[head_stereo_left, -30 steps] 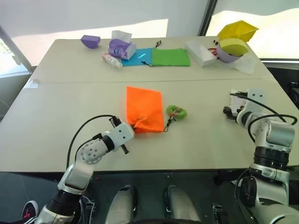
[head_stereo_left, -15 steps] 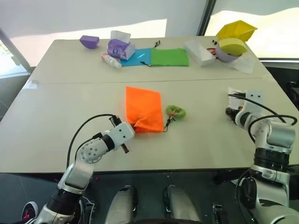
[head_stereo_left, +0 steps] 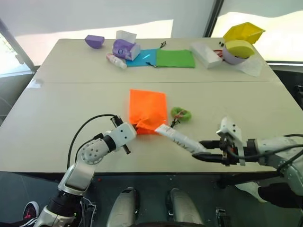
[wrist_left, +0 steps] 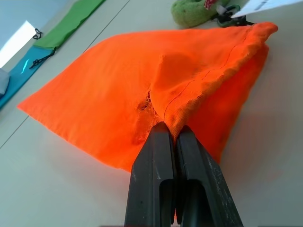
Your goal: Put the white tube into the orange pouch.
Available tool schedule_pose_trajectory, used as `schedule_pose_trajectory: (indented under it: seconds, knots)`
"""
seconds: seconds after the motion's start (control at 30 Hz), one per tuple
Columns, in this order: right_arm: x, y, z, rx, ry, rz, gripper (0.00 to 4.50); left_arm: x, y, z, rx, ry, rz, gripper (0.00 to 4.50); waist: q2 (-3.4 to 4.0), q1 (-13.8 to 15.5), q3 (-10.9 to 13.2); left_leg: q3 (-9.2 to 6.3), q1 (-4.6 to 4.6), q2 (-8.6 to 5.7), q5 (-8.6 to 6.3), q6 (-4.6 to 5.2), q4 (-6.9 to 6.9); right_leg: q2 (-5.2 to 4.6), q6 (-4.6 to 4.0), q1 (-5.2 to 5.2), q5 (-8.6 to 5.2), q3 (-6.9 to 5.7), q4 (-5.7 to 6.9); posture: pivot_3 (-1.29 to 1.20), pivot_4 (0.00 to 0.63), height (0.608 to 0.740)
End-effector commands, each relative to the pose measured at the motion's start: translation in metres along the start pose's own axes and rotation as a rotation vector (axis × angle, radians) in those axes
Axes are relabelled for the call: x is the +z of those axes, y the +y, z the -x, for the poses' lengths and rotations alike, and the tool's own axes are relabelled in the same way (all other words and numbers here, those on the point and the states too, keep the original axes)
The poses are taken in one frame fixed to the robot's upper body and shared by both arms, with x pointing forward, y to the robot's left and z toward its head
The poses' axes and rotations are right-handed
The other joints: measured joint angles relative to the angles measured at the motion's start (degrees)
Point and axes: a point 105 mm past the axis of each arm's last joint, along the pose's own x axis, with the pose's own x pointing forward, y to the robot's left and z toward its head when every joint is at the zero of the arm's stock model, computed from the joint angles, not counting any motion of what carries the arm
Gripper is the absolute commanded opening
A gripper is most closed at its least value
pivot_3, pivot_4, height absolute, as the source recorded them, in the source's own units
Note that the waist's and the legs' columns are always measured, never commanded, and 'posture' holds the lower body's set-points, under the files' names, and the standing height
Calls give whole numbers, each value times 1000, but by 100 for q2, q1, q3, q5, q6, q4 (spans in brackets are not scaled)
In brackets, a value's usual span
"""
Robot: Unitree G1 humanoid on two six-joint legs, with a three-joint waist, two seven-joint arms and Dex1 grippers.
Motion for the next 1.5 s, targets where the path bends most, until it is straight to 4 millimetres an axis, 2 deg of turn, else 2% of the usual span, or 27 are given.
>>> schedule_pose_trajectory:
  seconds: [0.03, 0.17, 0.3, 0.37, 0.47, 0.53, 0.7, 0.87, 1.07, 1.3, 1.5]
  knots:
    - [7, 5, -17, -3, -16, 103, 1761, 13, 10, 4, 29, -40, -9, 0, -2, 9, 0, -2, 0, 2, 0, 0, 0, 3, -4, 0, 0, -1, 1, 0, 150, 740]
    - [8, 12, -39, 21, -31, 139, 1761, 17, 10, 3, 24, -47, -11, 0, -2, 27, 0, -3, -1, 4, 0, 0, 1, 4, -6, -1, 1, -1, 1, 0, 150, 740]
    - [12, 7, -56, -19, -47, 164, 1761, 18, 10, 3, 19, -50, -10, 0, -3, 33, 1, -2, -6, 2, 0, 0, 2, 1, -3, -4, 2, -1, -3, 0, 150, 740]
    - [20, -3, -60, -81, -87, 140, 1761, 19, 9, 4, 16, -51, -11, 0, -6, 33, 0, -4, -7, 2, 0, 0, 1, -1, -3, -4, 2, -3, -2, 0, 150, 740]
    - [20, -6, -64, -110, -89, 133, 1761, 20, 8, 4, 14, -52, -10, 0, -7, 36, 0, -4, -8, 1, 0, -1, 0, -3, -4, -6, 2, -2, -2, 0, 150, 740]
    - [17, 0, -67, -86, -67, 158, 1761, 21, 8, 4, 12, -51, -8, 0, -7, 36, 0, -4, -8, 1, 0, -1, -1, -6, -4, -6, 2, -2, -3, 0, 150, 740]
    - [20, -19, -70, -205, -106, 102, 1761, 21, 8, 3, 9, -50, -9, 0, -7, 16, 0, -4, -8, 1, 0, -1, -5, -6, -5, -10, 2, -1, -1, 0, 150, 740]
    - [25, -20, -81, -243, -184, -2, 1761, 22, 6, 3, 2, -53, -4, 0, -6, 23, 0, -4, -8, 2, 0, -1, -6, -6, -7, -11, 2, -1, 1, 0, 150, 740]
    - [33, -8, -91, -253, -200, -25, 1761, 23, 4, 5, -5, -57, 2, 0, -5, 17, 0, -4, -8, 2, 0, -1, -8, -7, -6, -15, 3, -1, 2, 0, 150, 740]
    - [32, -1, -82, -208, -187, -21, 1761, 22, 2, 6, -10, -58, 6, 0, -6, 21, 0, -4, -11, 2, 0, -1, -8, -9, -8, -15, 2, -1, -1, 0, 150, 740]
    - [41, 5, -95, -142, -213, -18, 1761, 24, 3, 4, -16, -62, -4, 0, -6, 4, 0, -4, -11, 2, 0, -1, -10, -7, -6, -19, 3, -1, 5, 0, 150, 740]
